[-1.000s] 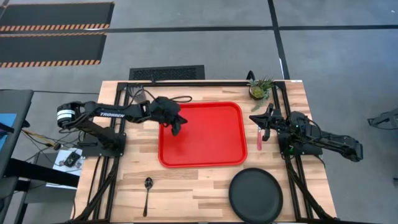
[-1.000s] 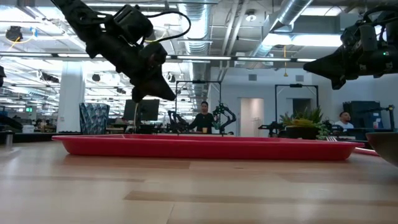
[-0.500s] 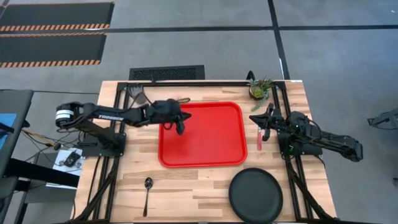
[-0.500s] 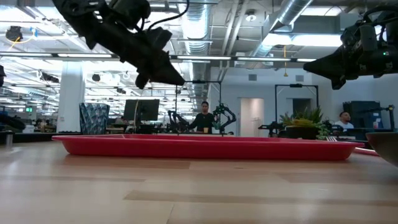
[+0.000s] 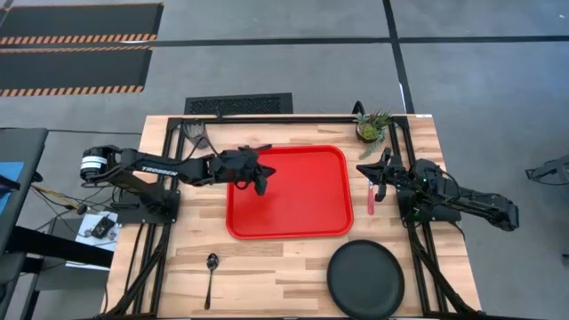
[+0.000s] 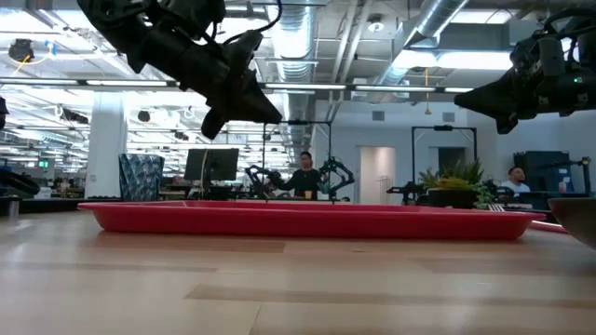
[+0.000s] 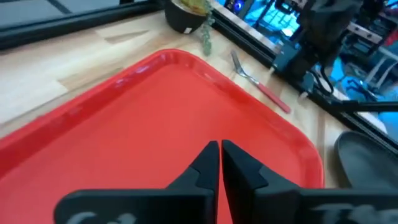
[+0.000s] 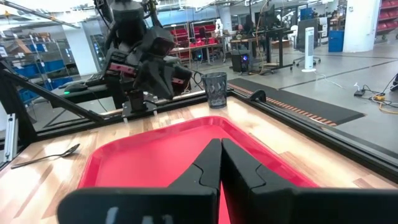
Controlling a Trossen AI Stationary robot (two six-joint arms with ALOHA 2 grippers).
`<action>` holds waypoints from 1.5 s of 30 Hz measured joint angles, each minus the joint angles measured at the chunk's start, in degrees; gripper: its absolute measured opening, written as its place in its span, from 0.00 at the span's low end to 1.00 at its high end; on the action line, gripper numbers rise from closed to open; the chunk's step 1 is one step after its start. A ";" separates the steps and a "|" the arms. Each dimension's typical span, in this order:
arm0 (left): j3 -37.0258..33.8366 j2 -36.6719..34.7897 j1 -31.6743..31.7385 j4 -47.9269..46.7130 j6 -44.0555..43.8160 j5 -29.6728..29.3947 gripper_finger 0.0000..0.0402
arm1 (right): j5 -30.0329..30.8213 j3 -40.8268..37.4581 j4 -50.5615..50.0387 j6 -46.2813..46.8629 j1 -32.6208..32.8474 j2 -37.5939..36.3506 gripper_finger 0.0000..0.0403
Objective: Pick and place plate/cup/fork/spoon on tray
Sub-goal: Adjust the red tray
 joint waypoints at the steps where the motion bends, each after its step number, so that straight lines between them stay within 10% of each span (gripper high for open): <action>1: 0.00 0.00 0.22 0.11 0.95 -0.05 0.00 | 0.00 0.00 0.00 0.00 0.01 0.00 0.08; 18: -3.79 -5.28 -1.45 -4.48 1.41 1.24 0.00 | 0.08 0.00 0.00 0.01 0.00 0.00 0.08; 29: -8.53 -9.80 -5.93 -3.25 -0.29 -13.04 0.00 | 0.04 -0.01 0.00 0.01 0.01 0.00 0.08; 45: -19.46 -23.20 -7.51 -1.33 -2.57 -10.63 0.00 | 4.86 0.01 12.68 13.15 0.08 0.01 0.08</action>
